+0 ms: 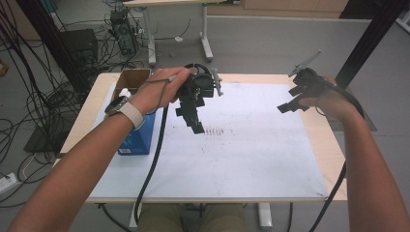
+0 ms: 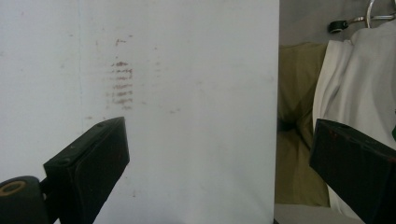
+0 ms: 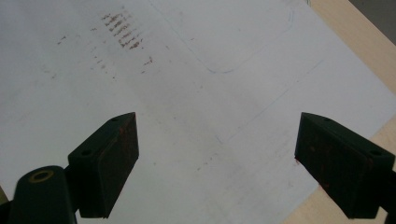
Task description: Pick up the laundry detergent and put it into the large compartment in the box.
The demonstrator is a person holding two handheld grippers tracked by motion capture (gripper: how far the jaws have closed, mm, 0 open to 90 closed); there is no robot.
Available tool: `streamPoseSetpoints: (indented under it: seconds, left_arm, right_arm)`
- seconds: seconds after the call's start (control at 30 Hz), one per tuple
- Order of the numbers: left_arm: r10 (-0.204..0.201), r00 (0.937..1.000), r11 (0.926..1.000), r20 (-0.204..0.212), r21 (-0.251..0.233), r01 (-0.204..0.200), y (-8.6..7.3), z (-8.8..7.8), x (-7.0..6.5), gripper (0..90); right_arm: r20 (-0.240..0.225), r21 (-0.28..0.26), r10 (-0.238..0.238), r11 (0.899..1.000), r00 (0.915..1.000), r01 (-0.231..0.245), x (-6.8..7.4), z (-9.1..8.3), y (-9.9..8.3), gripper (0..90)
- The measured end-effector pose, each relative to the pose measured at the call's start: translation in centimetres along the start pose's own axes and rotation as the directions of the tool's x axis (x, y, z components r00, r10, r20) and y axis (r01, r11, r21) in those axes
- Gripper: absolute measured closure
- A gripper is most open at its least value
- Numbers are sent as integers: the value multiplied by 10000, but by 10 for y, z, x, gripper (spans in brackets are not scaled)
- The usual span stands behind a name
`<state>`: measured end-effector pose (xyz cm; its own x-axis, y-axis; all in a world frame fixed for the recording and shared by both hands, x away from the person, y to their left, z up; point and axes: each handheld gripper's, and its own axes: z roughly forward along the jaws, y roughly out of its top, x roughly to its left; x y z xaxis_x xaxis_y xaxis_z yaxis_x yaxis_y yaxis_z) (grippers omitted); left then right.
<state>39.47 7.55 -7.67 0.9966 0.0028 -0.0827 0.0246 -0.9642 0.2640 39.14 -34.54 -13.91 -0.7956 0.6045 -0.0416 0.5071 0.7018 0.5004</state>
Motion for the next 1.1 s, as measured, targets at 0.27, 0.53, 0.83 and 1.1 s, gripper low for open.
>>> streamPoseSetpoints:
  seconds: [0.27, 0.53, 0.83, 1.1]
  left_arm:
    - [190, 9998, 9998, -3, -111, -190, 4, 2, -5, 54]
    - [340, 9994, 9993, 19, -135, -340, 7, 4, -9, 54]
    - [481, 9988, 9988, 121, -62, -481, 12, 6, -9, 54]
    - [456, 9989, 9990, 125, -49, -455, 14, 8, -9, 54]
  right_arm:
    - [42, 14, 1, 10000, 10000, -1, 3, -2, 1, 136]
    - [60, -17, -14, 10000, 10000, 14, 5, -3, 2, 136]
    - [58, -38, -21, 10000, 10000, 21, 4, -3, 3, 135]
    - [39, -33, -41, 10000, 10000, 41, 4, -1, 4, 134]
